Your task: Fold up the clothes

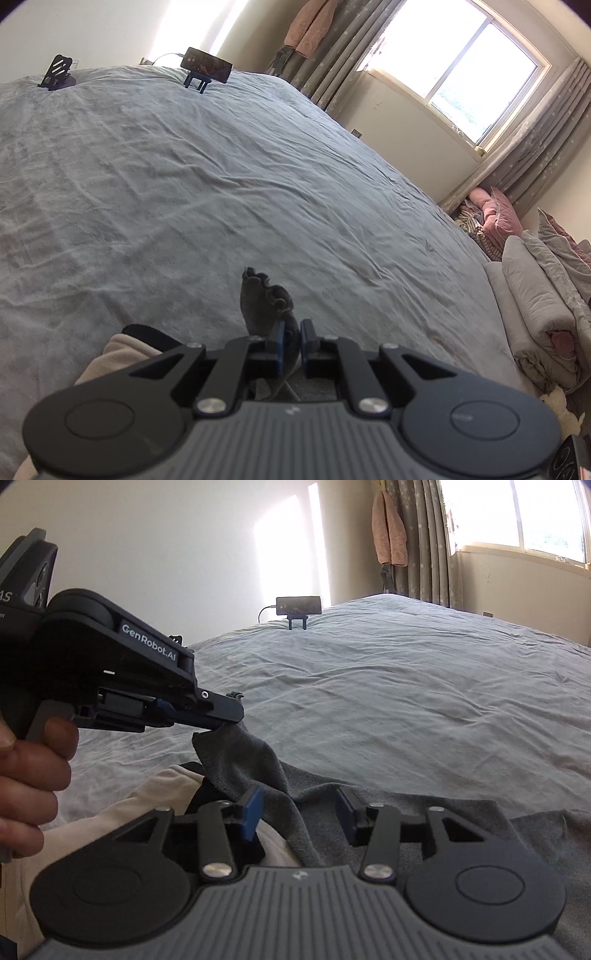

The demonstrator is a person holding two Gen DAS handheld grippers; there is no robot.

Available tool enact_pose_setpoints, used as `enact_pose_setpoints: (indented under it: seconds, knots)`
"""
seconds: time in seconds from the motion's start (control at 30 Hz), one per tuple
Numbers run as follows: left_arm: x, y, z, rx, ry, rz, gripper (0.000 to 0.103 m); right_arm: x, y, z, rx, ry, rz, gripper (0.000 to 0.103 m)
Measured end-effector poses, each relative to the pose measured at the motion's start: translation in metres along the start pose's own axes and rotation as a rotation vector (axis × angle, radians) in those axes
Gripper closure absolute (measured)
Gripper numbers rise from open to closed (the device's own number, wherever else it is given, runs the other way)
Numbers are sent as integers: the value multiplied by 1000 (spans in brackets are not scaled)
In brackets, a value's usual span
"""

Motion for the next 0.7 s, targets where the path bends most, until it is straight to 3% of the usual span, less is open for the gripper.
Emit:
enact_pose_setpoints:
  seconds: [0.27, 0.57, 0.6, 0.7]
  knots:
    - [-9, -37, -12, -80, 7, -47, 96, 19, -33, 2, -97, -26, -71, 43]
    - [-17, -81, -19, -236, 17, -110, 96, 54, -88, -7, -350, -73, -91, 43]
    - [-17, -84, -19, -247, 15, -112, 96, 59, -90, -8, -357, -84, -84, 45]
    - [-18, -89, -18, -255, 12, -117, 96, 80, -87, -9, -335, -148, -44, 87]
Point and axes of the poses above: each gripper's, at about its wrist camera, not at the fingertips, and x roughly the way its jaws point, y to its right, z to its underside, the point moved 8 cm from there along x, roughly the way its jaws point, and after that the axes turned 1 degree about y, right-handed, at the moved point
